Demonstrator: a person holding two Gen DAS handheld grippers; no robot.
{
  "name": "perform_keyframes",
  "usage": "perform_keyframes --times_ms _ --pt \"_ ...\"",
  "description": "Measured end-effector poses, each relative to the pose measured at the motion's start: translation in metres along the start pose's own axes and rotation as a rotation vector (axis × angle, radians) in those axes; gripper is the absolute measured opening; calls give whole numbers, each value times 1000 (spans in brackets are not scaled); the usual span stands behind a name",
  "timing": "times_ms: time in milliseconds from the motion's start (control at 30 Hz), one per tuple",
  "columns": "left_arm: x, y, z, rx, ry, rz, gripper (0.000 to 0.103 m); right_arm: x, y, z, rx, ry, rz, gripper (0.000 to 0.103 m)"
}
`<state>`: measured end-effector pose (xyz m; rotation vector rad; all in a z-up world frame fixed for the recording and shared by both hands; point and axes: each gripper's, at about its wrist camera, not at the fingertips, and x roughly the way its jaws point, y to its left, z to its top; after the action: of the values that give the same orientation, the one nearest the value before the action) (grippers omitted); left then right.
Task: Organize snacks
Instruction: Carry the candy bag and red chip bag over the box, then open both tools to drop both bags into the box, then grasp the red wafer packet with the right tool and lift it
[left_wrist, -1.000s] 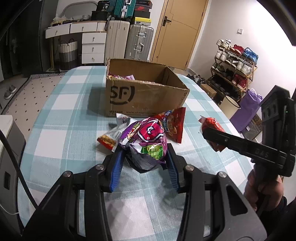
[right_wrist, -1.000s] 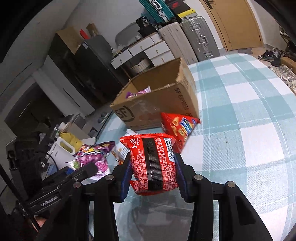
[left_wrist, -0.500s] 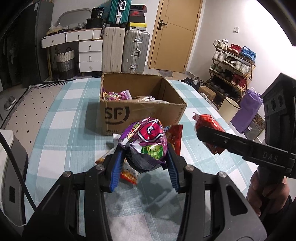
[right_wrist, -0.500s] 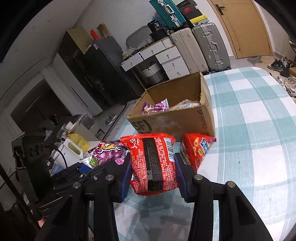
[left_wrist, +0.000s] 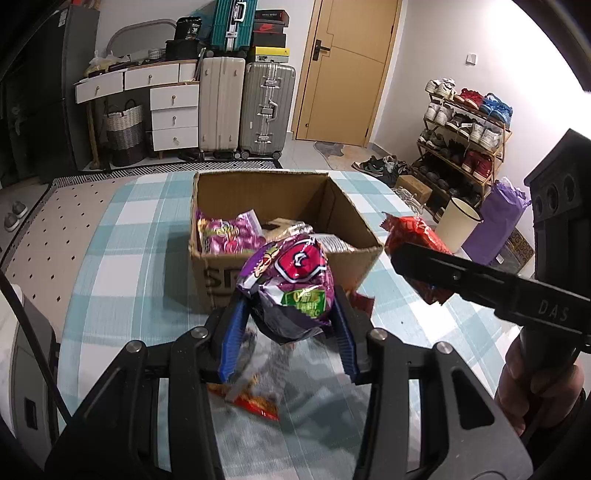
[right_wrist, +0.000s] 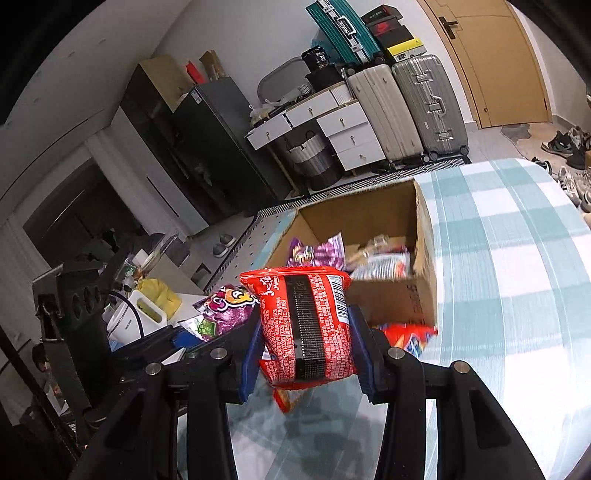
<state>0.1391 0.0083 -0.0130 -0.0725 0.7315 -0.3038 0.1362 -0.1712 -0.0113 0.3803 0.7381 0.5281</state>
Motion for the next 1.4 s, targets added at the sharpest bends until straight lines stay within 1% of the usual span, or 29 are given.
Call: perform_keyframes --times_ms 267,500,600,633,700,733,800,833,867,900,967,1000,1033,1067,1100,1133,1200,1400 --pt "20 8 34 -22 2 -26 41 18 -4 33 -16 0 -2 43" --pt "38 14 66 -21 2 -22 41 36 -8 59 -32 -1 -8 43" --pt "48 19 78 -33 12 -28 41 46 -13 69 -28 4 -4 38" --pt "51 20 81 -34 11 -25 41 50 -15 72 -26 6 -6 38" --pt "61 21 86 -25 18 -21 41 57 -18 77 -27 2 -20 38" --pt "66 23 88 -28 20 -20 41 64 -19 79 -34 14 -37 38" --pt "79 29 93 -43 41 -15 41 71 -25 82 0 16 -11 37" --pt "86 30 94 -46 66 -24 41 73 -28 84 10 15 -11 37" --pt "92 33 94 -59 71 -33 42 76 -30 84 10 16 -17 37" --pt "95 34 94 -69 68 -35 44 79 -31 84 2 16 -25 37" --pt "103 36 95 -73 93 -23 47 84 -37 84 0 22 -50 37" --pt "105 37 96 -73 97 -22 51 85 -41 83 14 23 -46 38" --pt "104 37 96 -72 94 -18 62 85 -43 83 25 22 -41 37" --pt "104 38 96 -74 85 -1 68 83 -47 82 41 16 -39 37" --pt "101 38 95 -76 69 9 77 82 -50 82 47 12 -40 38" --pt "98 38 94 -75 53 8 79 78 -52 80 50 6 -39 38" --pt "92 38 93 -66 40 15 79 69 -54 77 50 -10 -43 41" --pt "75 34 80 -50 35 30 79 32 -67 62 57 -59 -99 50"
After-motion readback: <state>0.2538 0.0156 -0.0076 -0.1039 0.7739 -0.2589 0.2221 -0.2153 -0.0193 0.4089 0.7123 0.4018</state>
